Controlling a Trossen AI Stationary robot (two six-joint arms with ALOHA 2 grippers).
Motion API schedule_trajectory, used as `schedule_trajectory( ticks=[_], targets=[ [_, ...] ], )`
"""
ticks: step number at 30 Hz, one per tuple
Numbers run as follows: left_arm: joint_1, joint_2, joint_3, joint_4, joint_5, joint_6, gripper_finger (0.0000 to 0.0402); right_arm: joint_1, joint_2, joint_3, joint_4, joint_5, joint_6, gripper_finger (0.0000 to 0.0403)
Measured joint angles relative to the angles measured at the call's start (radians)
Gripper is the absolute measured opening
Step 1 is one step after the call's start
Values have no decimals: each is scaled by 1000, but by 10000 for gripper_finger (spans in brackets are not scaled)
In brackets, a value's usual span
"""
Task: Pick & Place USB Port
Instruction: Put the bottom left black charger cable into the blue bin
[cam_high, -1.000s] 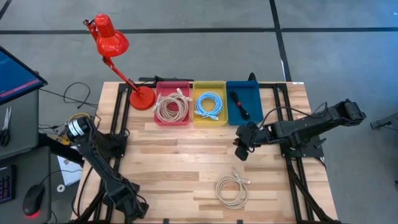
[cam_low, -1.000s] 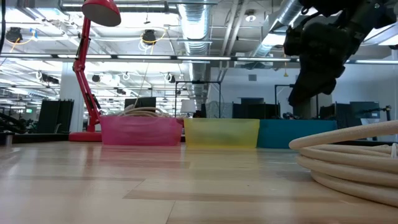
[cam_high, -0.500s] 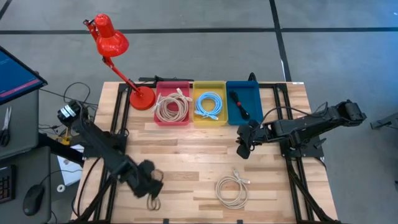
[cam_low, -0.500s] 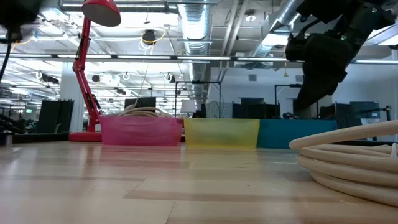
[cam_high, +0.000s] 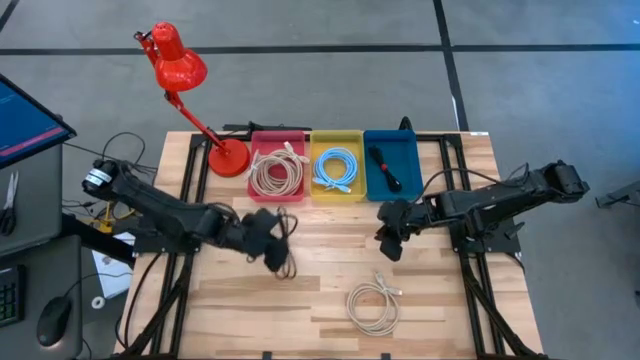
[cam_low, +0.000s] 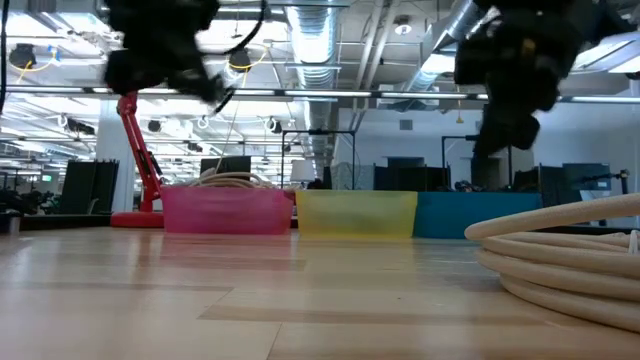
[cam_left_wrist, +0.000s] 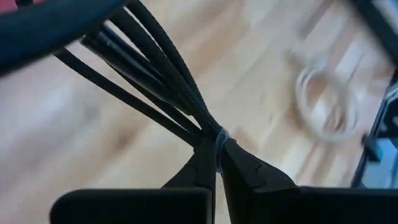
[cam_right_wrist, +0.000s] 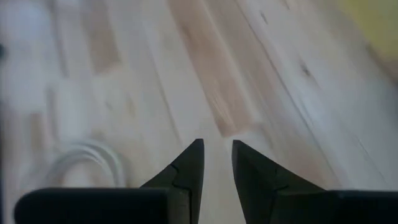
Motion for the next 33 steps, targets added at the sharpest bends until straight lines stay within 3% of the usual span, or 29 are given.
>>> schedule_trajectory(
  ticks=[5, 9, 14, 21, 26, 33],
  targets=[
    [72, -36, 1, 103, -107, 256, 7, -3, 0, 64, 87, -6, 0, 76],
    [109, -43, 1, 189, -193, 425, 7, -19, 0, 91, 255, -19, 1, 76],
    [144, -42, 1, 328, -206, 592, 7, -70, 2, 97, 505, -24, 77, 76],
    [164, -40, 1, 378, -141, 660, 7, -148, 3, 97, 616, -24, 131, 92],
    [164, -40, 1, 411, -120, 687, 7, -171, 38, 97, 682, -28, 169, 148],
    [170, -40, 2, 424, -116, 690, 7, -155, 199, 181, 778, -78, 176, 216]
  ],
)
